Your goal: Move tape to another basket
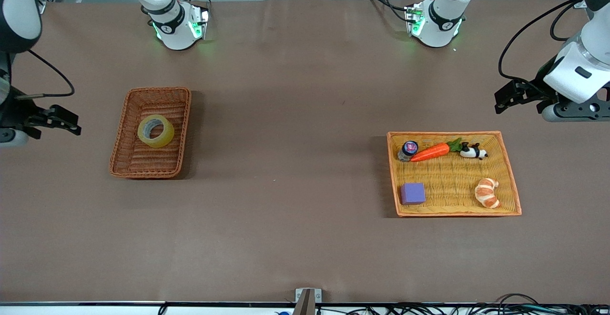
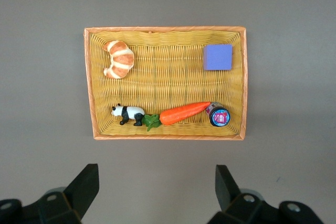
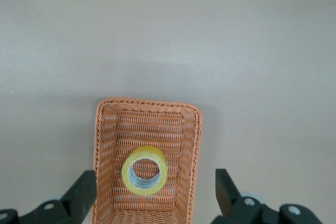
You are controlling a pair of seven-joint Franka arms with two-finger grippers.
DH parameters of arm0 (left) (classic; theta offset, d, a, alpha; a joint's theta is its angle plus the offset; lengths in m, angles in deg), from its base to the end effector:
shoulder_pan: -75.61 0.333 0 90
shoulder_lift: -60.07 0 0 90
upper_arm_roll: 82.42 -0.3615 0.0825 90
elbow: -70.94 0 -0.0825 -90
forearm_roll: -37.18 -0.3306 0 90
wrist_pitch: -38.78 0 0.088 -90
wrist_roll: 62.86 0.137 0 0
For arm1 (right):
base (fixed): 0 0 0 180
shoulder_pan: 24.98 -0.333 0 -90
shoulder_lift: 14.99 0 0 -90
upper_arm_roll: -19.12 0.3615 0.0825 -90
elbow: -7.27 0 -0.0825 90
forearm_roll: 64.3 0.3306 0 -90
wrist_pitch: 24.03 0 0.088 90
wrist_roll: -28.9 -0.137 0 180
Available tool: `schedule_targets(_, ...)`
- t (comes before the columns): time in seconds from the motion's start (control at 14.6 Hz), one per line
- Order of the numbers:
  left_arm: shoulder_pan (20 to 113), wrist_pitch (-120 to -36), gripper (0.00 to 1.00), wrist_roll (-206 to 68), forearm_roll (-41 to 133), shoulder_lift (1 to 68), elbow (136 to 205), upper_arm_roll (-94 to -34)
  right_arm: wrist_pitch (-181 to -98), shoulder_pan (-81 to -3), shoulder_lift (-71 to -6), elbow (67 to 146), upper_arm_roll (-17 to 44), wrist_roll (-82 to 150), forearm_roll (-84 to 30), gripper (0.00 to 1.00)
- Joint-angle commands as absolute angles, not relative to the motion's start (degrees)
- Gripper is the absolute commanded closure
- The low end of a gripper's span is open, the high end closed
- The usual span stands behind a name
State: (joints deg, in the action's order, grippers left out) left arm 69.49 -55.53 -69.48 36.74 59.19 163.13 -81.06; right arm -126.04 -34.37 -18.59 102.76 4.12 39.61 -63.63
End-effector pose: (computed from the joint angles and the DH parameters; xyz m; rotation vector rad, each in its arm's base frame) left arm 0.5093 -0.0658 0.6228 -3.1367 0.0243 -0.0351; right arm 0.5368 -0.0470 0.5866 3.1253 0.1373 0.0812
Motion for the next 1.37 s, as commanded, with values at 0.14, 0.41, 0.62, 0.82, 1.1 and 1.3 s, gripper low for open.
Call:
schedule_targets(0.14, 69.3, -56.3, 0.02, -68.0, 36.9, 59.1, 163.0, -81.5, -118.8, -33.2, -19.4, 93.3, 4.6, 36.0, -64.4, 0.0)
schedule_targets(0.41, 69.1, -56.4, 0.02, -68.3, 37.0, 59.2, 162.9, -81.5, -113.2, -32.8, -18.9, 91.6, 5.5, 30.2, -64.1, 0.0)
schedule_targets(0.62, 69.2, -56.4, 0.02, -68.1, 37.0, 59.0, 163.1, -81.5, -111.0, -29.6, -17.8, 91.8, 10.3, 28.6, -64.1, 0.0)
schedule_targets(0.82, 69.5, -56.3, 0.02, -68.1, 37.0, 59.2, 163.0, -81.6, -109.6, -27.3, -16.7, 91.9, 12.6, 26.9, -64.1, 0.0)
schedule_targets(1.1, 69.6, -56.2, 0.02, -67.9, 36.7, 59.2, 163.3, -81.6, -110.1, -27.3, -16.6, 92.5, 12.5, 26.9, -64.1, 0.0)
schedule_targets(1.3, 69.6, -56.3, 0.02, -68.2, 36.5, 59.4, 163.1, -81.5, -110.0, -27.6, -16.5, 92.7, 12.7, 26.8, -64.1, 0.0)
